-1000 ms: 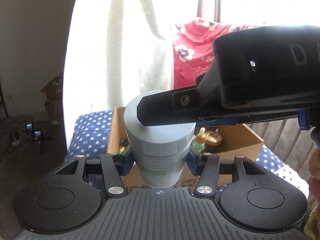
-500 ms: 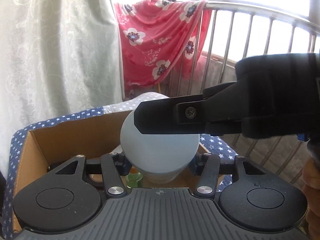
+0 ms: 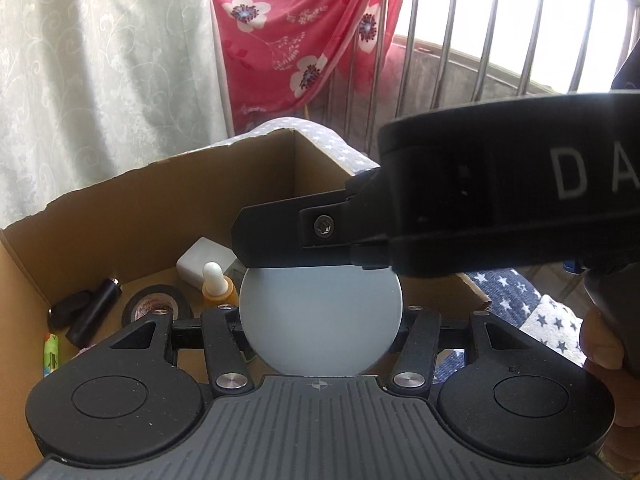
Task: Organize rigid objects
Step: 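Carry the white supplement bottle into the box and release it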
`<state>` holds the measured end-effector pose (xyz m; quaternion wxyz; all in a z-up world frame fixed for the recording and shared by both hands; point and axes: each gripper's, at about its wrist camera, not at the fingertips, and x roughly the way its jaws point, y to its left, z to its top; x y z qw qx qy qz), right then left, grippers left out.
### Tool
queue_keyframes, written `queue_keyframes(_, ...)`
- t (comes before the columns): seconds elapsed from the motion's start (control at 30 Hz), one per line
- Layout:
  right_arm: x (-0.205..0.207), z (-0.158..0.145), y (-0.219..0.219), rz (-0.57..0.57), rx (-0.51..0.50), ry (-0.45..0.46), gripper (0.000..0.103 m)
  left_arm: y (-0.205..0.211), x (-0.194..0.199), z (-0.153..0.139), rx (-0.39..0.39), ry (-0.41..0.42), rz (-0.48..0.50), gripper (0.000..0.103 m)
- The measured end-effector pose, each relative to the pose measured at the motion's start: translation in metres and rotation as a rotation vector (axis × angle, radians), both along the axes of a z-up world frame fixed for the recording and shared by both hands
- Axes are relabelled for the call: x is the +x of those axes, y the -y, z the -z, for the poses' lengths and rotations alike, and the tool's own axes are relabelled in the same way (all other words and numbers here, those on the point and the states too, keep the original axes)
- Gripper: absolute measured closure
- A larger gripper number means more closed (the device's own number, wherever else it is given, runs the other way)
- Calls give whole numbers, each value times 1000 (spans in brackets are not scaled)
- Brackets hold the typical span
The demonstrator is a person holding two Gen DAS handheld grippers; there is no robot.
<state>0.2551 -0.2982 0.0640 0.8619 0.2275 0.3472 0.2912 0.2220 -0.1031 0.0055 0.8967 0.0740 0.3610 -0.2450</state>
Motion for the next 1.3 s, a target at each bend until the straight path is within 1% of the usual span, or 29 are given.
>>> queue_keyframes(0.1,2,3,3,13,-21,-3,49,3,1,0,25,6,-2,49)
queue_keyframes(0.23,6,8,12,32,-13,-17,50,9,4,3,43,8,4,47)
queue_keyframes(0.33,6,9,16,40,-1,-15,50,10,11,7,42,1,-3,47)
queue_keyframes(0.4,4,8,18,42,3,-9,50,17,8,4,35,-2,-6,47)
queue_keyframes(0.47,2,6,20,45,6,-2,50,15,9,1,26,2,-10,47)
queue_keyframes(0.5,1,5,22,47,9,3,50,10,3,-6,13,8,-13,47)
queue_keyframes(0.6,-4,0,27,58,15,20,50,-1,-4,-14,-21,32,-24,45)
queue_keyframes(0.8,-18,-14,32,70,1,57,50,-26,-20,-32,-65,87,-69,44)
queue_keyframes(0.9,-26,-22,32,66,-20,73,50,-42,-31,-38,-93,108,-99,42)
queue_keyframes(1.03,-40,-28,24,44,-36,82,49,-59,-43,-40,-100,128,-146,41)
queue_keyframes(1.13,-53,-28,14,35,-50,89,45,-73,-53,-36,-113,128,-181,38)
queue_keyframes(1.2,-63,-27,4,30,-60,97,42,-82,-61,-33,-118,133,-214,30)
queue_keyframes(1.27,-73,-27,-5,42,-71,113,33,-92,-69,-32,-123,136,-242,27)
queue_keyframes(1.3,-78,-28,-10,53,-80,125,30,-96,-72,-32,-126,135,-254,23)
